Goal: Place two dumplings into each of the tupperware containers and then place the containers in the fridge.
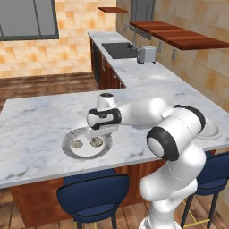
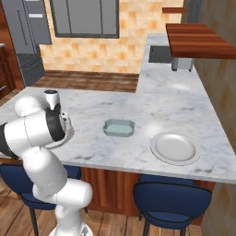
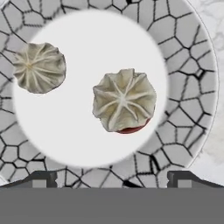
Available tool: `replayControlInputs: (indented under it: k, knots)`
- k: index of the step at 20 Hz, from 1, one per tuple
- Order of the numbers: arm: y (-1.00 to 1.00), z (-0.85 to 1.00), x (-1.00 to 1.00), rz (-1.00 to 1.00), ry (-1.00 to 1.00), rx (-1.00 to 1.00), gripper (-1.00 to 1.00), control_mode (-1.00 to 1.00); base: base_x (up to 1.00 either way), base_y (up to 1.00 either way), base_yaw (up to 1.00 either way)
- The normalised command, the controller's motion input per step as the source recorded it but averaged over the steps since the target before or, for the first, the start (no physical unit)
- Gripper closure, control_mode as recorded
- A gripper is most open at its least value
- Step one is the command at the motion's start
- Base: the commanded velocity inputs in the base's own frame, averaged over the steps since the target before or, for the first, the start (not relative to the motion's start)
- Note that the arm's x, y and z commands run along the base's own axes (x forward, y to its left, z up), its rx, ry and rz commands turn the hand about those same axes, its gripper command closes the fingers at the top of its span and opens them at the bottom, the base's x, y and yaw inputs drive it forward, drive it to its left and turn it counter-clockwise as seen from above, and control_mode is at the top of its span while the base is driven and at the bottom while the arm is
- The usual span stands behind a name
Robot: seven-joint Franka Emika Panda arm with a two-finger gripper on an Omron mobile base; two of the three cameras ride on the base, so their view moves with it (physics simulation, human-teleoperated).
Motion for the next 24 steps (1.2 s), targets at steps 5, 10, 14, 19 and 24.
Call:
replayControlInputs:
  k: [5, 10, 14, 19, 24]
  knots:
    - [0.06, -0.31, 0.24, 0.02, 0.0, 0.0, -1.0, -1.0, 0.0, 0.0, 0.0]
    - [0.16, -0.28, 0.22, 0.01, 0.0, 0.0, -1.0, -1.0, 0.0, 0.0, 0.0]
    - [0.11, -0.06, 0.17, 0.0, 0.01, 0.0, -1.0, -1.0, 0.0, 0.0, 0.0]
    - [0.0, -0.07, 0.1, 0.0, 0.0, 0.0, -1.0, -1.0, 0.0, 0.0, 0.0]
    - [0.0, -0.2, 0.0, 0.0, 0.0, 0.0, -1.0, -1.0, 0.0, 0.0, 0.0]
